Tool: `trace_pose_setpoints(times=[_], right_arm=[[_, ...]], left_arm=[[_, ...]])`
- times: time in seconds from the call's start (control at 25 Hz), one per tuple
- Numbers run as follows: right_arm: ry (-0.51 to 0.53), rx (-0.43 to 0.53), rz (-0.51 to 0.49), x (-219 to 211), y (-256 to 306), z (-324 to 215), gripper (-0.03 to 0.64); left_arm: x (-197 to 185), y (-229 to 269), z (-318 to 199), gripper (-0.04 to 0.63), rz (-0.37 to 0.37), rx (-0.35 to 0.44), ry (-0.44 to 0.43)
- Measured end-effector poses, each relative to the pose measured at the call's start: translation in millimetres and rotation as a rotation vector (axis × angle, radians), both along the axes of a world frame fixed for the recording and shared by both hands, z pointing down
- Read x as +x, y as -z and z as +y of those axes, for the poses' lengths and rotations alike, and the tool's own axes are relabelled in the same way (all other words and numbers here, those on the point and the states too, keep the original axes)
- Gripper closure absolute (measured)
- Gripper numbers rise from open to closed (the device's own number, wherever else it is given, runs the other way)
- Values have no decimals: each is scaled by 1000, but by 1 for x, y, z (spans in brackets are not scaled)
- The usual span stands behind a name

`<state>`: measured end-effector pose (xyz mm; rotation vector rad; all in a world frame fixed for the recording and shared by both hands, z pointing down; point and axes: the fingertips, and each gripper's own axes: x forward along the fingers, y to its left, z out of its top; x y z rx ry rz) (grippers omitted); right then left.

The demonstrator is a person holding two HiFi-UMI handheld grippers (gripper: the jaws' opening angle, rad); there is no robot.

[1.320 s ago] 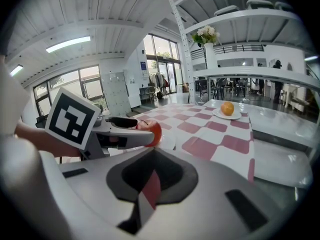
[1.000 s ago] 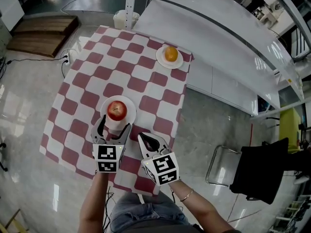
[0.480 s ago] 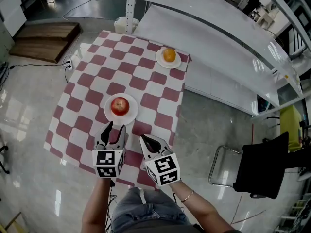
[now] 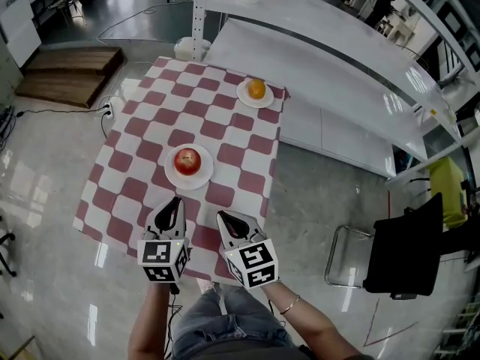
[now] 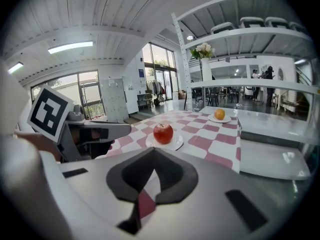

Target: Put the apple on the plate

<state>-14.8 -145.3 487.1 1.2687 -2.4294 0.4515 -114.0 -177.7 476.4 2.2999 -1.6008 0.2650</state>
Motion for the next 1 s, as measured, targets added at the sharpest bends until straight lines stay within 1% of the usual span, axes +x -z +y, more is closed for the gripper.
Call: trace_pose_setpoints(times=[0.2,0.4,0.64,0.84,1.0], right_arm=[[-12,28,-11,-3,11,12,606],[-13,60,-23,-8,24,21,606],[-5,100,-40,-13,40,34,607],[8,133,-46,-17,51,45,607],[6,158,-56,-17,57,55,607]], left_arm=[[-3,14,16,569,21,15,-20],[-9,24,31,574,25,16,-37],[-22,35,52,577,46,21,-20],[-30,43,68,577,41,30,-9],[-34,46,82,577,52,38,1]])
